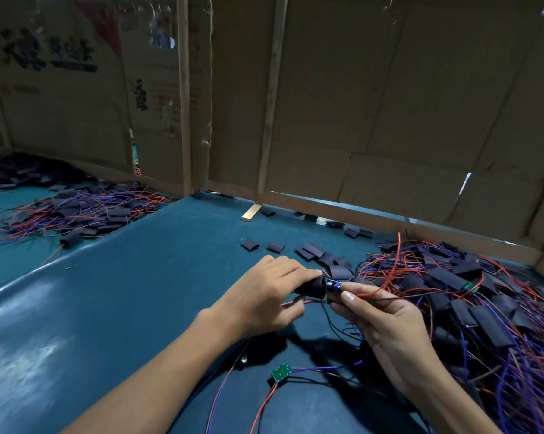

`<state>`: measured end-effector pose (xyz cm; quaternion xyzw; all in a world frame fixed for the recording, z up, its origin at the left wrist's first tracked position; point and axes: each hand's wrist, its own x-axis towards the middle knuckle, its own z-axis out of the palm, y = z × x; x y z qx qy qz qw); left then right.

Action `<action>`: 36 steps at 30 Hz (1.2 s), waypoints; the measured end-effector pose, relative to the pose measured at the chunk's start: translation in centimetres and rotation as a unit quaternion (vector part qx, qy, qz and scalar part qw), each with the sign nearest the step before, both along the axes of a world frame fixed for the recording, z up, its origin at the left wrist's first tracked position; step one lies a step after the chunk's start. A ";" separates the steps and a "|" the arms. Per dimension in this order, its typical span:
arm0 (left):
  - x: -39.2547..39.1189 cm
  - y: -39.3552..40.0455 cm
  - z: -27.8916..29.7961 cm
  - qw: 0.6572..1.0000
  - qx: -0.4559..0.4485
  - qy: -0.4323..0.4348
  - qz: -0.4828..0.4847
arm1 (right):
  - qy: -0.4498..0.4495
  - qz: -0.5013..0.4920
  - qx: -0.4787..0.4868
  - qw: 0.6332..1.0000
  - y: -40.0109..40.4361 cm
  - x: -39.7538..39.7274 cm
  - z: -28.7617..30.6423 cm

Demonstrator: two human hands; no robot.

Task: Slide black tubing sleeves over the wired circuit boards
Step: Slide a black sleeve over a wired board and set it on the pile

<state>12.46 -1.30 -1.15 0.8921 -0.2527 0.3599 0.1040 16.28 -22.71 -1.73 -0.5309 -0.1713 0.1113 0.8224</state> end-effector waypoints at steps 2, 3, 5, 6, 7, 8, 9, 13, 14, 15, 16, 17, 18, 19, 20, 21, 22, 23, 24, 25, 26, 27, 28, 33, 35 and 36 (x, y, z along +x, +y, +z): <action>-0.1 0.0 0.0 1.000 0.006 -0.003 -0.002 | 0.013 0.008 0.012 1.000 -0.1 0.0 0.1; 0.0 0.0 0.1 1.000 0.008 -0.006 -0.003 | 0.015 0.011 0.013 1.000 -0.1 0.0 0.2; 0.1 0.1 0.0 1.000 0.005 -0.009 -0.010 | 0.015 0.014 0.006 1.000 -0.2 0.0 0.3; 0.1 0.1 0.0 1.000 0.000 -0.010 -0.015 | 0.013 0.015 0.003 1.000 -0.2 0.0 0.3; 0.2 0.0 -0.1 1.000 -0.006 -0.009 -0.021 | 0.012 0.015 0.001 1.000 -0.2 0.1 0.4; 0.2 0.0 -0.3 0.999 -0.016 -0.008 -0.030 | 0.012 0.015 0.001 1.000 -0.2 0.1 0.4; 0.2 -0.1 -0.5 0.999 -0.034 -0.006 -0.041 | 0.012 0.015 0.001 1.000 -0.2 0.1 0.4; 0.4 -0.1 -0.7 0.987 -0.137 -0.008 -0.083 | 0.003 0.023 -0.013 1.000 -0.4 0.3 0.6; 0.5 0.0 -0.7 0.985 -0.146 -0.011 -0.090 | 0.005 0.028 -0.015 0.999 -0.5 0.4 0.7; 0.5 0.0 -0.7 0.984 -0.149 -0.014 -0.097 | 0.008 0.034 -0.017 0.999 -0.6 0.4 0.8; 0.6 0.0 -0.6 0.982 -0.155 -0.016 -0.105 | 0.012 0.040 -0.018 0.999 -0.6 0.4 0.9; 0.7 -0.1 -0.6 0.980 -0.162 -0.020 -0.113 | 0.019 0.042 -0.017 0.999 -0.7 0.4 0.9; 0.7 -0.3 -0.6 0.978 -0.168 -0.024 -0.121 | 0.028 0.043 -0.013 0.999 -0.7 0.3 0.9; 0.8 -0.5 -0.7 0.977 -0.169 -0.029 -0.126 | 0.035 0.044 -0.009 0.998 -0.6 0.2 0.9; 0.9 -0.7 -0.7 0.977 -0.167 -0.032 -0.128 | 0.039 0.048 -0.006 0.998 -0.6 0.1 1.0; 1.0 -0.8 -0.7 0.977 -0.166 -0.033 -0.129 | 0.039 0.052 -0.004 0.998 -0.5 -0.1 1.0; 0.9 -0.9 -0.7 0.977 -0.167 -0.029 -0.131 | 0.039 0.053 0.001 0.998 -0.5 -0.1 1.2; 0.9 -0.9 -0.7 0.976 -0.173 -0.016 -0.130 | 0.040 0.046 0.012 0.998 -0.5 -0.1 1.3; 0.8 -0.7 -0.6 0.976 -0.181 0.007 -0.122 | 0.043 0.034 0.028 0.998 -0.6 -0.1 1.6; 0.7 -0.4 -0.5 0.976 -0.191 0.037 -0.102 | 0.043 0.016 0.044 0.998 -0.8 0.2 1.9; 0.6 0.2 -0.3 0.975 -0.199 0.072 -0.072 | 0.037 -0.005 0.056 0.998 -1.1 0.4 2.2; 0.5 1.0 -0.2 0.973 -0.197 0.116 -0.035 | 0.029 -0.027 0.065 0.997 -1.6 0.8 2.6; 0.5 2.0 -0.1 0.968 -0.183 0.171 0.004 | 0.018 -0.049 0.075 0.996 -2.1 1.1 3.1; 0.1 5.3 -0.1 0.877 -0.067 0.464 0.106 | -0.035 -0.181 0.092 0.979 -5.4 3.2 4.7; 0.0 5.3 0.2 0.864 -0.084 0.486 0.099 | -0.047 -0.237 0.084 0.967 -6.3 3.8 4.7; 0.0 5.2 0.3 0.860 -0.092 0.493 0.089 | -0.051 -0.263 0.080 0.960 -6.7 4.1 4.7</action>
